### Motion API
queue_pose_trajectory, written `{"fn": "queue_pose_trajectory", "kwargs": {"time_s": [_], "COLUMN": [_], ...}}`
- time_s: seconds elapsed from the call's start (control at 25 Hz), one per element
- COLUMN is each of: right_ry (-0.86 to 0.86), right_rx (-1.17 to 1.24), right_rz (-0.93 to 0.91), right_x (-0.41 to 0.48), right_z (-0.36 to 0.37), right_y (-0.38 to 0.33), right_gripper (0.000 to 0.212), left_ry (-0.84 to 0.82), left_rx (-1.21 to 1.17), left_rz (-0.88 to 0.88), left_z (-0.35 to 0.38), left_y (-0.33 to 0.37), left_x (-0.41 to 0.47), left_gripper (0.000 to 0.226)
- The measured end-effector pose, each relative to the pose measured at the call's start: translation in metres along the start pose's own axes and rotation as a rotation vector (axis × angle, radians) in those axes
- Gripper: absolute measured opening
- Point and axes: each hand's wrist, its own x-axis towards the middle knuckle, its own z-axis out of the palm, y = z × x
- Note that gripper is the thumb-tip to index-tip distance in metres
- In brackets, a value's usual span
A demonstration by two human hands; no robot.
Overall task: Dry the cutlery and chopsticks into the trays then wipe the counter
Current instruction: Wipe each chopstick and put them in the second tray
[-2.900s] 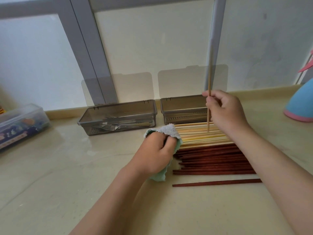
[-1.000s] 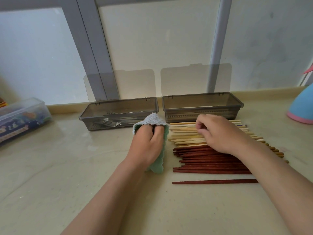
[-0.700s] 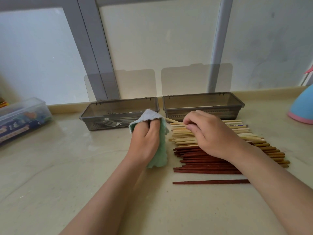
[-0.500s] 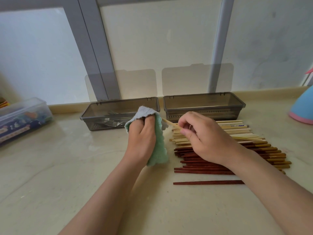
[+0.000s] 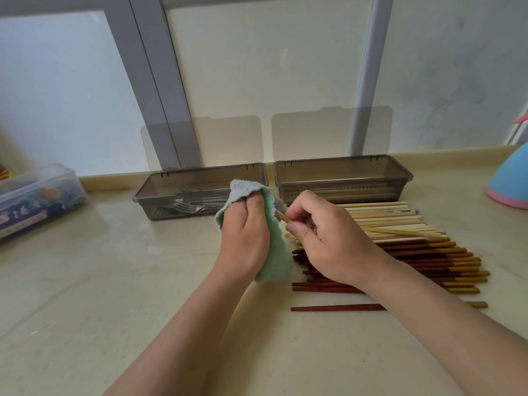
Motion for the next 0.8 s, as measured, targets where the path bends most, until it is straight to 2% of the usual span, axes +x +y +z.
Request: {"fn": "queue_pose_trajectory", "kwargs": {"time_s": [0.12,0.24,0.32,0.4,0.48,0.56,0.68,0.8], "right_ry": [0.054,0.029,-0.045,-0.125,-0.165,-0.165,-0.134,-0.166], "right_rx": [0.059,0.07,0.046,-0.007,-0.042,-0.017,0.039,0.053], "right_rz": [0.005,0.056,0.12,0.173,0.191,0.177,0.18,0.235], "right_x": [0.002,0.003,0.003,0.003,0.002,0.002,0.002,0.003], "right_z": [0.002,0.0,-0.007,-0.014,-0.017,-0.012,-0.005,-0.011], "right_y": [0.0,-0.003,-0.001,0.005,0.007,0.003,-0.002,-0.003], "right_gripper": [0.006,0.003,0.002,0.014,0.021,0.025,0.037,0.029], "left_ry": [-0.059,-0.037,0.069,0.21,0.275,0.217,0.041,-0.001], "left_rx": [0.063,0.064,-0.009,-0.085,-0.106,-0.029,0.05,0.074], "left_rz": [0.033,0.034,-0.016,-0.09,-0.127,-0.086,-0.019,-0.006], "left_z": [0.006,0.004,-0.003,-0.014,-0.018,-0.014,0.0,0.001], "left_y": [0.002,0.0,-0.002,-0.005,-0.008,-0.008,-0.006,-0.006], "left_x": [-0.006,-0.002,0.007,0.02,0.022,0.017,0.003,0.004], "left_gripper": [0.044,0.044,0.042,0.042,0.044,0.046,0.045,0.046]}}
